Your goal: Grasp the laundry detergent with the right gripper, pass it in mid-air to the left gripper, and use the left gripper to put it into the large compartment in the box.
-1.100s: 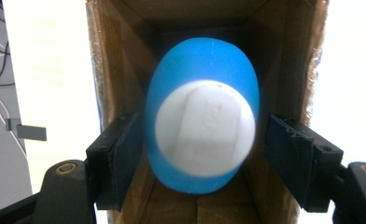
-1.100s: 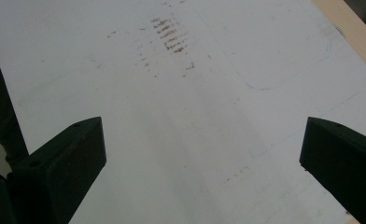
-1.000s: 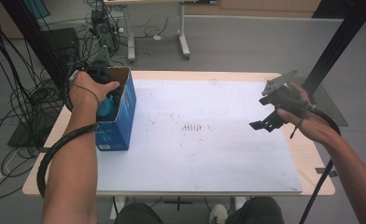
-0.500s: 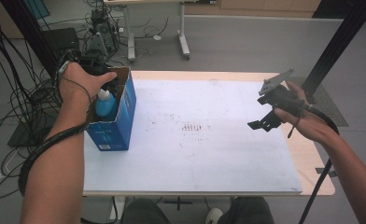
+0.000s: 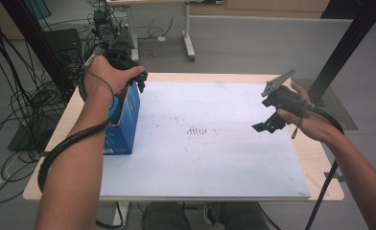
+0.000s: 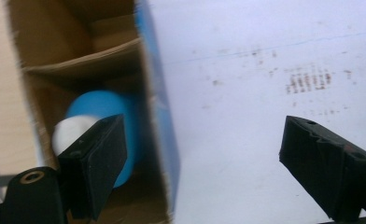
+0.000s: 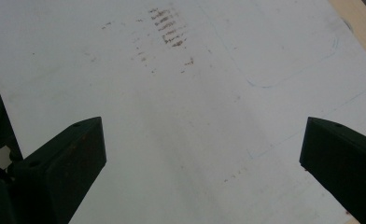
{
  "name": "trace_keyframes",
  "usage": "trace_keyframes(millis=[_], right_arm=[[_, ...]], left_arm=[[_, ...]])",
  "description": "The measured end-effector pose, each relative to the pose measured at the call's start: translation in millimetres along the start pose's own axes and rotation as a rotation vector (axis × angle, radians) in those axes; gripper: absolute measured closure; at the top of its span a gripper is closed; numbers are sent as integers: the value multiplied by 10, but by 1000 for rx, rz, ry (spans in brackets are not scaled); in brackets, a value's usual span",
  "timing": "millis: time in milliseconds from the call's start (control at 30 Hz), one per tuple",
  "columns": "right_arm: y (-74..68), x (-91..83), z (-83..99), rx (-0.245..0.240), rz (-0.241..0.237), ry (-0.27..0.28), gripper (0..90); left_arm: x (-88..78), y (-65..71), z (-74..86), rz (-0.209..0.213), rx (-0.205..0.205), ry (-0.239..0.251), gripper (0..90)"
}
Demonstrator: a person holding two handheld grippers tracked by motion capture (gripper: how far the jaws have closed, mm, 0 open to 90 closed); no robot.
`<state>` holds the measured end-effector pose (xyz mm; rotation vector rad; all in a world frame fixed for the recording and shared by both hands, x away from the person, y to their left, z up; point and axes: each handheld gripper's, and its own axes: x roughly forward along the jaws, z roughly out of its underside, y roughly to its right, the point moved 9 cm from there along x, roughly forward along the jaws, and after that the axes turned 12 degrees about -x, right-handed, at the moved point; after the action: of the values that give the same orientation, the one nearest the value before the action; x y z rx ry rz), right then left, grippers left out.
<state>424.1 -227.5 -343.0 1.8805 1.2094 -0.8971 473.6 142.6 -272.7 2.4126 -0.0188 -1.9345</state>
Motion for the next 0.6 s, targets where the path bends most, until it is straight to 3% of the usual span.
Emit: trace_keyframes(millis=[333, 433, 600], right_arm=[[20, -15, 35, -2, 0, -13, 3], [-1, -15, 22, -8, -3, -10, 3], [-8, -15, 29, -14, -6, -9, 3]], left_arm=[[54, 494, -146, 42, 61, 32, 81], [86, 622, -164, 55, 63, 27, 82], [127, 763, -189, 52, 72, 28, 83]])
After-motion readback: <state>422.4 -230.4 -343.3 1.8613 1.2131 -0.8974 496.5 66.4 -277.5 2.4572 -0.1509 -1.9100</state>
